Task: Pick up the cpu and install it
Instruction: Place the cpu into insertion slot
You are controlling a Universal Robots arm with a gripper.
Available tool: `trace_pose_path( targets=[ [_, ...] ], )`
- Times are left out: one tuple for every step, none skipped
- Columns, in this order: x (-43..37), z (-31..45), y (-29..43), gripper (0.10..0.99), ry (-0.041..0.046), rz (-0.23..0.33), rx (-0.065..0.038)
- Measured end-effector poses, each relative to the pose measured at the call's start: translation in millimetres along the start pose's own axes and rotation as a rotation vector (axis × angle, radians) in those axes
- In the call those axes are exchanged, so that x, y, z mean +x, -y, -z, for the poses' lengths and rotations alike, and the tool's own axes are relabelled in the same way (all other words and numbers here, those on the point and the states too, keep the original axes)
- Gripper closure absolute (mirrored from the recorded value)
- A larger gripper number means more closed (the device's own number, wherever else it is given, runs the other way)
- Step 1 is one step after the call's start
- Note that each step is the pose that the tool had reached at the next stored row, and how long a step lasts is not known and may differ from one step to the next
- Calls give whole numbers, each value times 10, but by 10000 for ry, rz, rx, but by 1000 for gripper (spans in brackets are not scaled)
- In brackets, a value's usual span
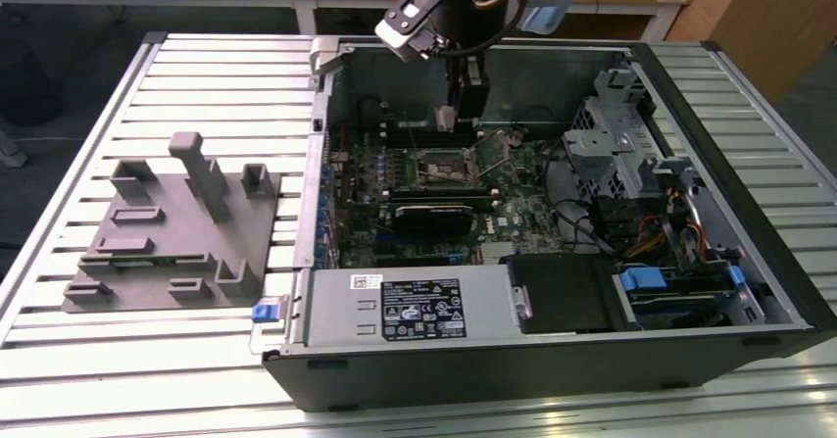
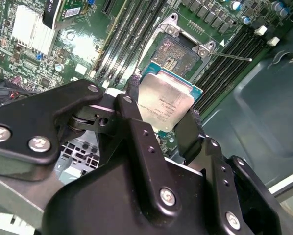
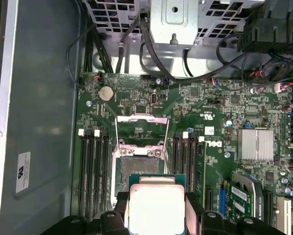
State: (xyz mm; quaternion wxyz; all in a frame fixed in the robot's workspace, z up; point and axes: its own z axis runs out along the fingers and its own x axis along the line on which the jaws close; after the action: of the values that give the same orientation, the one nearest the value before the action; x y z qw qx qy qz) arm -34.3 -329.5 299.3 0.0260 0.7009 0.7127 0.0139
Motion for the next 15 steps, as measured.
trace_pose_path(
  targets=[
    [0,-2,0,549,0,1,0],
    [0,-3,0,549,0,2,0],
    [0,-5,0,549,-1,2,-2],
    [0,-7,0,549,-1,2,-3],
    [0,-7,0,549,3,2,-3],
    [0,-9,0,549,6,2,-3],
    [0,-10,0,549,11,2,-3],
    [0,-12,0,549,13,3,-4],
    [0,-16,1,549,14,3,-4],
    [0,-20,1,549,14,3,-4],
    [0,-26,1,549,17,3,-4],
    [1,-33,2,549,18,3,-3],
    [1,-41,2,549,17,3,-3],
    [1,-49,3,549,17,2,-4],
    [1,-57,3,549,18,3,-3]
  ],
)
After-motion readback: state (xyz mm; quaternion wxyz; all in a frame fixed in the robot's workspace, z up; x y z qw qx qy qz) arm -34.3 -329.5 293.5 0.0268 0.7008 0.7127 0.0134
